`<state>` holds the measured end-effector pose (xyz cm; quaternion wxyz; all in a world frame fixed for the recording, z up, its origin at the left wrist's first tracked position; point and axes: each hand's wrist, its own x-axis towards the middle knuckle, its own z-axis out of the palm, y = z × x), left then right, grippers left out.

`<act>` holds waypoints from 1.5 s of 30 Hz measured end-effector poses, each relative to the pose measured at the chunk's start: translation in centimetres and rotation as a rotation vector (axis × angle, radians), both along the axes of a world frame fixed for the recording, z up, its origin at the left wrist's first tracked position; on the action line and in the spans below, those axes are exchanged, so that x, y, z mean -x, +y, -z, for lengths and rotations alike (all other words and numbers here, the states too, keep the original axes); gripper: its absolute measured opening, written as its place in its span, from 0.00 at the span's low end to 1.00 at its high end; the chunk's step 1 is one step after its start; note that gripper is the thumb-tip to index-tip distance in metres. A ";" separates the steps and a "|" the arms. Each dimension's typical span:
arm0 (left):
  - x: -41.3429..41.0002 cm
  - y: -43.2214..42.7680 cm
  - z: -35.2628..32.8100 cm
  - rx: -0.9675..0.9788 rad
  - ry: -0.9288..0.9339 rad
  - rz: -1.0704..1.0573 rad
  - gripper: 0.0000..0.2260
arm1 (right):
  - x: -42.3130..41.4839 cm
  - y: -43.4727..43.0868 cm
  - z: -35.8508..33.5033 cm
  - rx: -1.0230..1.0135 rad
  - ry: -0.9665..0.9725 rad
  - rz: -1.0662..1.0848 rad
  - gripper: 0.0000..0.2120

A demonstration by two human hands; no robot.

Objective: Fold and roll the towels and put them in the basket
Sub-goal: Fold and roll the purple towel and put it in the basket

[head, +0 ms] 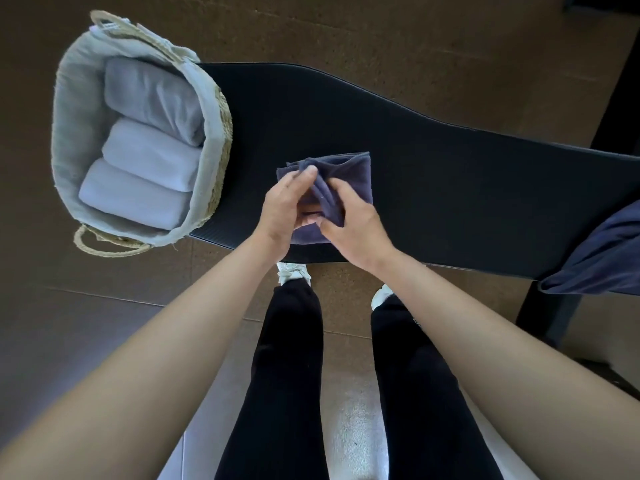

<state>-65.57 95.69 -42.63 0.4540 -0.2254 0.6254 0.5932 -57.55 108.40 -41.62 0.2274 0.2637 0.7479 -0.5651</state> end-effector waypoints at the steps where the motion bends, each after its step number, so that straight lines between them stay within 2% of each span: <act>1: 0.2 -0.3 0.3 0.050 0.042 0.026 0.10 | 0.1 -0.5 0.2 0.029 -0.010 -0.035 0.32; 4: 0.6 -1.7 2.1 0.291 0.197 0.125 0.07 | 0.2 -1.2 0.4 0.032 -0.048 -0.119 0.34; 9: 1.3 -2.9 3.7 0.542 0.359 0.310 0.09 | -1.7 0.3 2.3 -0.245 -0.078 -0.102 0.22; 12: 0.9 -2.9 3.2 0.727 0.661 0.274 0.11 | -2.9 1.4 3.2 -0.298 -0.130 -0.169 0.20; 15: -0.1 -2.7 2.7 0.650 1.069 0.459 0.05 | -3.3 1.5 3.4 -0.310 -0.103 -0.167 0.22; 17: -0.9 -2.7 2.9 0.488 1.202 0.724 0.08 | -3.4 1.4 3.5 -0.322 -0.080 -0.178 0.27; 19: -1.1 -3.1 3.5 0.432 1.192 1.046 0.20 | -3.2 1.5 3.6 -0.331 -0.080 -0.223 0.33; 21: -0.7 -3.8 3.9 0.473 1.089 1.279 0.32 | -3.1 2.0 3.7 -0.336 -0.093 -0.292 0.40; 25: 0.3 -4.4 3.9 0.544 1.037 1.450 0.43 | -3.0 2.8 4.2 -0.350 -0.109 -0.406 0.47; 28: 0.6 -3.3 3.6 0.640 1.005 1.413 0.44 | -3.1 3.3 4.5 -0.283 -0.072 -0.358 0.45; 31: 0.5 -2.2 3.5 0.707 0.985 1.323 0.47 | -3.1 3.5 4.3 -0.280 0.001 -0.192 0.35; 33: 0.3 -2.0 3.5 0.772 0.963 1.283 0.51 | -2.8 3.5 4.1 -0.272 -0.027 -0.042 0.29; 36: -0.3 -2.0 3.5 0.874 0.896 1.221 0.56 | -2.0 3.2 4.1 -0.237 -0.125 0.098 0.30; 40: -0.5 -2.0 3.4 0.915 0.799 1.158 0.59 | -0.8 2.5 3.6 -0.080 -0.198 0.108 0.32; 45: -0.9 -1.2 3.6 0.928 0.772 1.112 0.60 | -0.4 1.4 2.6 -0.040 -0.113 0.016 0.30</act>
